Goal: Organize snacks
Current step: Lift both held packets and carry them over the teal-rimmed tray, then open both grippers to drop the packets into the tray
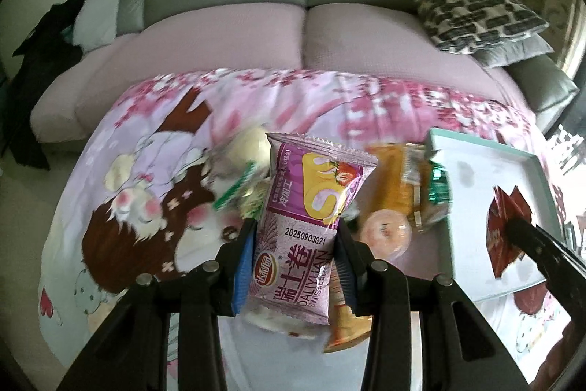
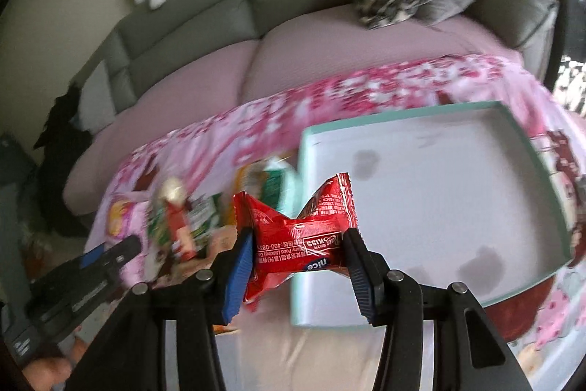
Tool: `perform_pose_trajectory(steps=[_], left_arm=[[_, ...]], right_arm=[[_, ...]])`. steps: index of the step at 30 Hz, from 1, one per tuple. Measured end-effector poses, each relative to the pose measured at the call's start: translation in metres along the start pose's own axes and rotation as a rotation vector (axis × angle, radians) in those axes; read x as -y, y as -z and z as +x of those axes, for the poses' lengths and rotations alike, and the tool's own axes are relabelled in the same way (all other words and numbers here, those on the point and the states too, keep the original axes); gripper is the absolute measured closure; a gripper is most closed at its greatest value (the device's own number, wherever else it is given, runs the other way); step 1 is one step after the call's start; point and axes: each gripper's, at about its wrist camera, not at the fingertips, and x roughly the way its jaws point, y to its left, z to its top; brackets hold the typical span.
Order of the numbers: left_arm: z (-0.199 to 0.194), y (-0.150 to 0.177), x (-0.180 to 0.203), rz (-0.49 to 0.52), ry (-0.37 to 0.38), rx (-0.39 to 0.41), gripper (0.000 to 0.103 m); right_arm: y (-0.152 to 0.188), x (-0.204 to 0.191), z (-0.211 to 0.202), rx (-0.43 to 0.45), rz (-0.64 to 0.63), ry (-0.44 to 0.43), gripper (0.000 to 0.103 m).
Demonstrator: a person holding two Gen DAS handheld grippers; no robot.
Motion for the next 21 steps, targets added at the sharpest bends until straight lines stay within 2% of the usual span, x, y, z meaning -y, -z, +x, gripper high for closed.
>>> perform_pose_trajectory(steps=[6,11,18,21], left_arm=[[0.002,-0.013,0.041,0.076,0.085,0.013,0.061],[0.009,-0.028,0.080,0.140,0.168,0.008,0.061],[0.037,-0.053,0.136,0.206,0.277,-0.036,0.061],[0.053,-0.060,0.156,0.223,0.281,-0.060,0.061]], right_arm=[[-0.020,0.035,0.005,0.029,0.061,0.053,0.051],[-0.035,0.063,0.015,0.042,0.104,0.134,0.051],[-0.052,0.108,0.026,0.062,0.182,0.247,0.051],[-0.058,0.125,0.033,0.066,0.210,0.282,0.051]])
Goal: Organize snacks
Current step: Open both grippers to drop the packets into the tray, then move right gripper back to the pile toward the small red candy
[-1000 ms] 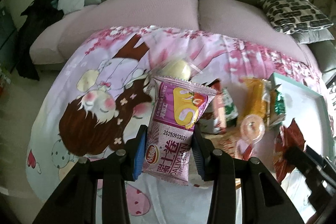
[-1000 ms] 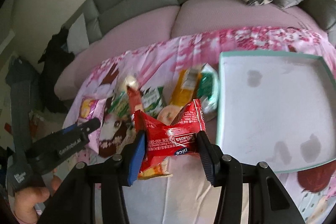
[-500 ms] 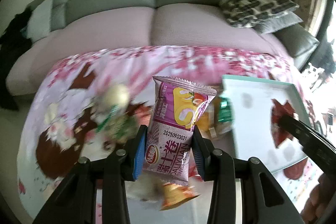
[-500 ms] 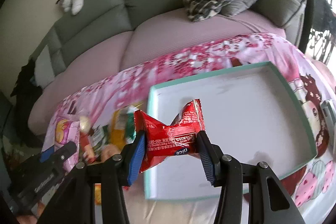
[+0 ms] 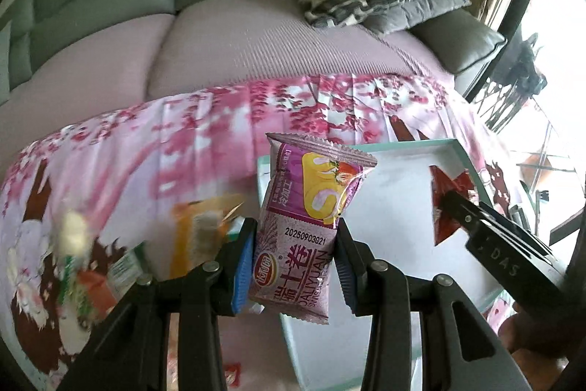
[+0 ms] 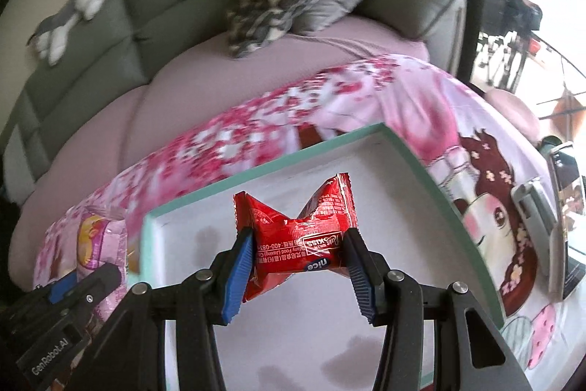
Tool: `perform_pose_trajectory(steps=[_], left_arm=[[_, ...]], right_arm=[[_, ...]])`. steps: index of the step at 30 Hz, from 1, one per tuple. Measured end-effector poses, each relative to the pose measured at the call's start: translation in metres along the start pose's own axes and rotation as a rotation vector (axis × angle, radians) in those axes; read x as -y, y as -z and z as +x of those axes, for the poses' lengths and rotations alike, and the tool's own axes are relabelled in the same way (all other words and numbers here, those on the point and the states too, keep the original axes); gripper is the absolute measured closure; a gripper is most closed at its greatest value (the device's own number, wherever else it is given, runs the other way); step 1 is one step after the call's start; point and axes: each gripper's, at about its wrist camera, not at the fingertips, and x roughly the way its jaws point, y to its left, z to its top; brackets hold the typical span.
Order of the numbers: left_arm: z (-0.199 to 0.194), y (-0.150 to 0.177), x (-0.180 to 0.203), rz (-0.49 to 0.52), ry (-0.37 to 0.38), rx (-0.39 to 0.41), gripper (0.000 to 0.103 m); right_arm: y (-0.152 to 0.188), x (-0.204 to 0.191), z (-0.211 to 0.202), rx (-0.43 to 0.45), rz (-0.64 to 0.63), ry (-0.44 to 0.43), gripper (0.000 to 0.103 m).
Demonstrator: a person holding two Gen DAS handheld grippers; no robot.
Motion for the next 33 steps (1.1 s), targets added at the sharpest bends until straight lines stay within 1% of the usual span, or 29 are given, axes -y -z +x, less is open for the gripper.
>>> perform_pose_trajectory(steps=[5,7,9,10,12,13,14,16,19,20,21,22,23,26,29,33], left_arm=[[0.033,-0.013,0.013,0.017,0.012,-0.032,0.061],[0.044,-0.016,0.019,0.030,-0.006,-0.041,0.061],[0.052,-0.017,0.022,0.030,-0.004,-0.050,0.061],[0.055,-0.018,0.024,0.028,0.001,-0.057,0.058],[0.056,-0.016,0.026,0.028,-0.007,-0.058,0.039],[0.055,-0.015,0.028,0.029,-0.016,-0.053,0.026],[0.054,-0.015,0.029,0.031,-0.019,-0.047,0.024],[0.049,-0.014,0.031,0.030,-0.021,-0.043,0.024],[0.036,-0.013,0.026,0.009,-0.055,-0.023,0.023],[0.032,-0.013,0.024,0.002,-0.062,-0.015,0.022],[0.025,-0.012,0.020,-0.009,-0.073,-0.004,0.021],[0.018,-0.009,0.015,-0.020,-0.090,0.008,0.014],[0.012,-0.007,0.011,-0.030,-0.105,0.020,0.010],[-0.005,0.001,-0.005,-0.053,-0.150,0.049,0.009],[-0.020,0.010,-0.021,-0.079,-0.201,0.082,0.006],[-0.039,0.027,-0.041,-0.110,-0.270,0.121,0.004]], right_arm=[[-0.008,0.013,0.018,0.010,0.004,0.063,0.050],[-0.008,0.019,0.026,-0.009,0.017,0.063,0.050],[-0.008,0.021,0.033,-0.026,0.019,0.063,0.048],[-0.007,0.022,0.034,-0.030,0.020,0.069,0.048],[-0.008,0.024,0.034,-0.033,0.020,0.076,0.046],[-0.008,0.025,0.033,-0.032,0.023,0.072,0.046],[-0.008,0.026,0.031,-0.032,0.027,0.068,0.045],[-0.009,0.026,0.027,-0.040,0.031,0.067,0.044],[-0.007,0.025,0.018,-0.057,0.017,0.067,0.041],[-0.006,0.023,0.016,-0.063,0.009,0.065,0.039],[-0.005,0.022,0.014,-0.068,0.002,0.063,0.034],[-0.003,0.020,0.011,-0.071,-0.009,0.061,0.031],[-0.001,0.018,0.007,-0.070,-0.019,0.060,0.028],[0.008,0.012,0.000,-0.079,-0.046,0.054,0.027],[0.020,0.007,-0.007,-0.092,-0.057,0.039,0.017],[0.032,0.001,-0.011,-0.116,-0.074,0.008,0.016]])
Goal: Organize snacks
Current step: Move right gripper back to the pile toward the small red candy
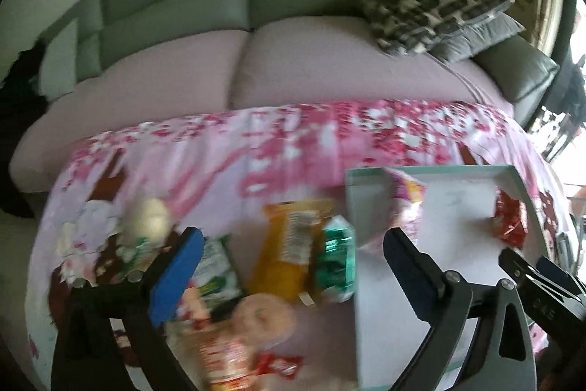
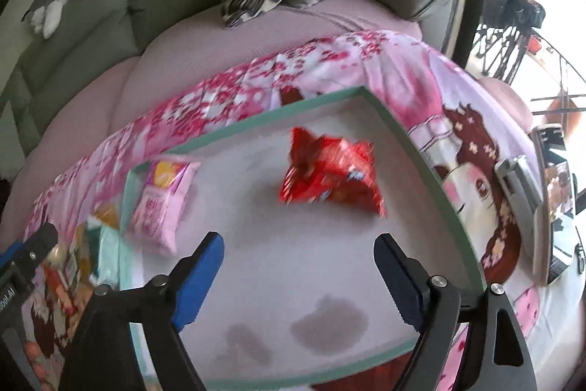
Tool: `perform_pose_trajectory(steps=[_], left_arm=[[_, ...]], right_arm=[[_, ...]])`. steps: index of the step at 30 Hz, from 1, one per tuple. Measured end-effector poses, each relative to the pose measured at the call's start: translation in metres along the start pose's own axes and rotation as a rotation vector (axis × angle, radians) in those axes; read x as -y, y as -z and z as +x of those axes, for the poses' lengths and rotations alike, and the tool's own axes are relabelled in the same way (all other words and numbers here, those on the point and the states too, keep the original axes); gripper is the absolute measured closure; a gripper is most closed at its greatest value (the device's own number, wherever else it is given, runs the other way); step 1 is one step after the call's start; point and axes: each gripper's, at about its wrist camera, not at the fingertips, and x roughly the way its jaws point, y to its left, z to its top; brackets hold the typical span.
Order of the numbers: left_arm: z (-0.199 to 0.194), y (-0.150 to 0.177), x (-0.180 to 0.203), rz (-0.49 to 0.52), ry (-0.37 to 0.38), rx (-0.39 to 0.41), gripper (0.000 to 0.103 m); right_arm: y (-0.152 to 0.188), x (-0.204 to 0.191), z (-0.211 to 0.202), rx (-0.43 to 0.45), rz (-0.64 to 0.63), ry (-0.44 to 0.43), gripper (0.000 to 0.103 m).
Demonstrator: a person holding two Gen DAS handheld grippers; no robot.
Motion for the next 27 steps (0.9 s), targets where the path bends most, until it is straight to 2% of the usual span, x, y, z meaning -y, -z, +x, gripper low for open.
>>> perform_pose_trajectory(steps=[2,5,14,21,27], left_arm=[[-0.003,0.007,-0.010,-0.006,-0.024,0.006,0.004],[-0.009,0.019,-0.029,-0.022,-0.073,0.009,0.004],[-0.025,0.054,-0.108,-0.164,-0.205,-0.003,0.003],[-0.031,0.081,-0.159,-0.299,-0.225,-0.026,0.003],[-0.033,0.096,-0.187,-0.361,-0.235,-0.044,0.003]], right_arm=[[0.003,-0.005,-0.003,0.005,-0.008,-0.006,0.014],[0.005,-0.013,-0.011,0.019,-0.025,-0.019,0.000],[0.011,-0.048,-0.023,0.052,-0.108,-0.059,0.000],[0.023,-0.087,-0.028,0.060,-0.180,-0.142,0.000],[0.040,-0.131,-0.027,0.029,-0.274,-0.205,0.000]])
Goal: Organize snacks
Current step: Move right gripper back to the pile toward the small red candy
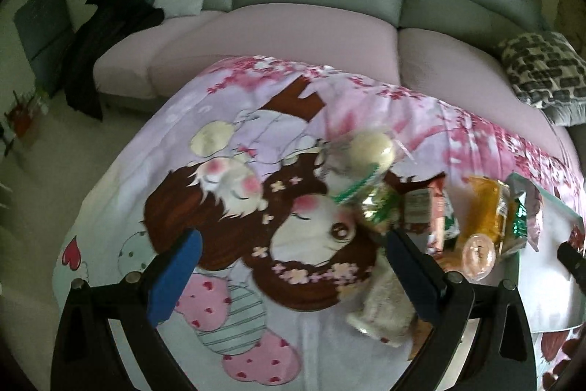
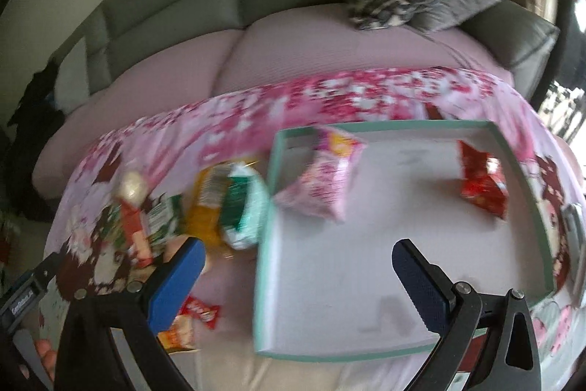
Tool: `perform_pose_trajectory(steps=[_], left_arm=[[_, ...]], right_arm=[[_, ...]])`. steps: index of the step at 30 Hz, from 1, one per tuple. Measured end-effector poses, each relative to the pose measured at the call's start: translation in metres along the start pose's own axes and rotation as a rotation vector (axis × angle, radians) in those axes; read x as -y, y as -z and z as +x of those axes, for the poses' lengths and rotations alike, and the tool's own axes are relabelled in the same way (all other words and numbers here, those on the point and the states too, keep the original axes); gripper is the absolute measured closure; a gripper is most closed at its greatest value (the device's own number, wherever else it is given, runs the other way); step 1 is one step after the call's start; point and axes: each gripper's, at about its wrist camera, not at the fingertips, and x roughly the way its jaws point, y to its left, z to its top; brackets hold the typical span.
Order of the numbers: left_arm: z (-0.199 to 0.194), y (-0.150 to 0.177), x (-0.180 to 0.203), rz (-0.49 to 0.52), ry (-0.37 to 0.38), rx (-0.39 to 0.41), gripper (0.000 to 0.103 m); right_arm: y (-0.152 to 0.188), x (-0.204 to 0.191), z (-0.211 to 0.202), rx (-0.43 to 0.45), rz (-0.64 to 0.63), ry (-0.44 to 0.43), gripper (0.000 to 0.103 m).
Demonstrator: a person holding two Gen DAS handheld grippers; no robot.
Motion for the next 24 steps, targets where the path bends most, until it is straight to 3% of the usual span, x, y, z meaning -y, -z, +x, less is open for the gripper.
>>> perform_pose_trajectory(steps=[8,13,24], left_arm=[[0.011,0.005,-0.015,-0.008,0.011,-0.043,0.003],[0.021,0.012,-0.007,0.023,0.025,-0.088,0.003],[0.052,0.027,0.015,0.087,0.047,-0.217,0.003]], right_arm=[[0.017,-0.050,0.014,-0.063,-0.139,-0.041,0.000],[0.033,-0.061,0.027,-0.127,-0.172,-0.044,0.000],[0.054,-0.075,0.041,-0.175,-0.221,-0.026,0.000]])
